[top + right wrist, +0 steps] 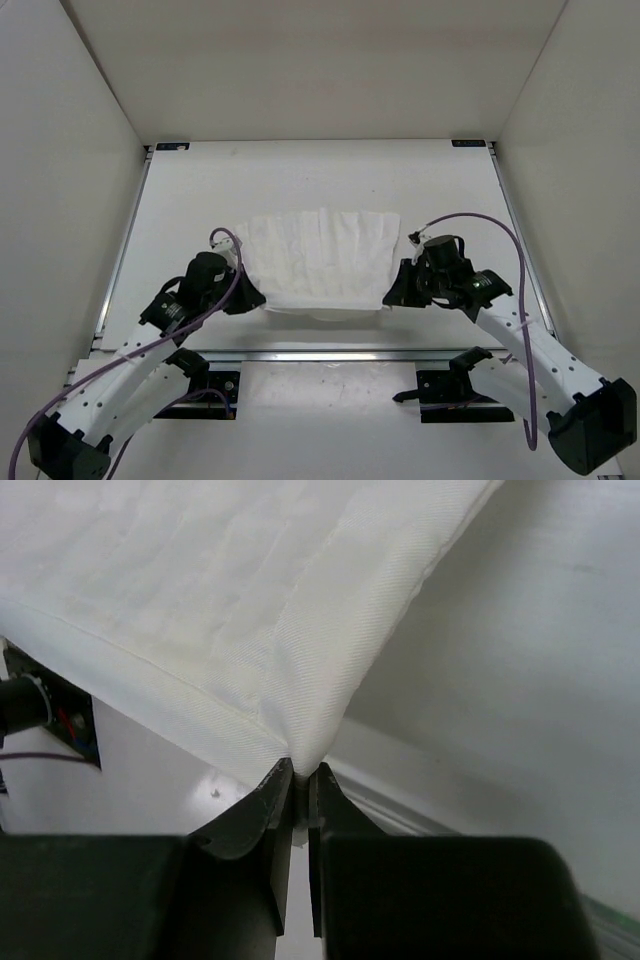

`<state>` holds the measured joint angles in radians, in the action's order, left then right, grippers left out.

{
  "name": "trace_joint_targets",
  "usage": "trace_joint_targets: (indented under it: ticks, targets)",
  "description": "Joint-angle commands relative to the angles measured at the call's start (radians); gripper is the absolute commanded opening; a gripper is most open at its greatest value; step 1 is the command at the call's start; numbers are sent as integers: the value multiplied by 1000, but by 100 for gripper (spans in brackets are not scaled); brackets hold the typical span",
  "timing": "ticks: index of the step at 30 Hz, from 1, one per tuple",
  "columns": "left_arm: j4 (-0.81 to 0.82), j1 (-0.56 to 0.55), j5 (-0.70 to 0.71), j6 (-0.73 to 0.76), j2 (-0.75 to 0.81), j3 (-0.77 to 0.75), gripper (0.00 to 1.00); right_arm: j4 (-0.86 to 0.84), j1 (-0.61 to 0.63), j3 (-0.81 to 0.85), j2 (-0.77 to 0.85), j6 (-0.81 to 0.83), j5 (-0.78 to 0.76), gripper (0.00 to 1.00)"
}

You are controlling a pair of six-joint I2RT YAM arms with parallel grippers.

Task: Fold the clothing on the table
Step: Fold the skirt

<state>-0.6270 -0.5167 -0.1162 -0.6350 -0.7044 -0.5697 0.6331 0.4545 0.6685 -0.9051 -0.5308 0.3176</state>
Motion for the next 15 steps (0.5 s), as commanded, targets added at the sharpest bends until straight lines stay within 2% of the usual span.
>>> trace_joint_targets:
  ticks: [1,7,10,15]
  targets:
    - [-172,10,-19,17,69,-16,0,157,19,-24,81,-23,-35,0]
    - [-309,52,-97,17,209,-1,0,290,15,-67,222,-18,66,0]
    - [-384,90,-123,15,255,-45,0,382,-10,-67,284,-8,116,0]
    - [-407,159,-163,52,200,-174,0,432,-124,-17,310,44,259,0]
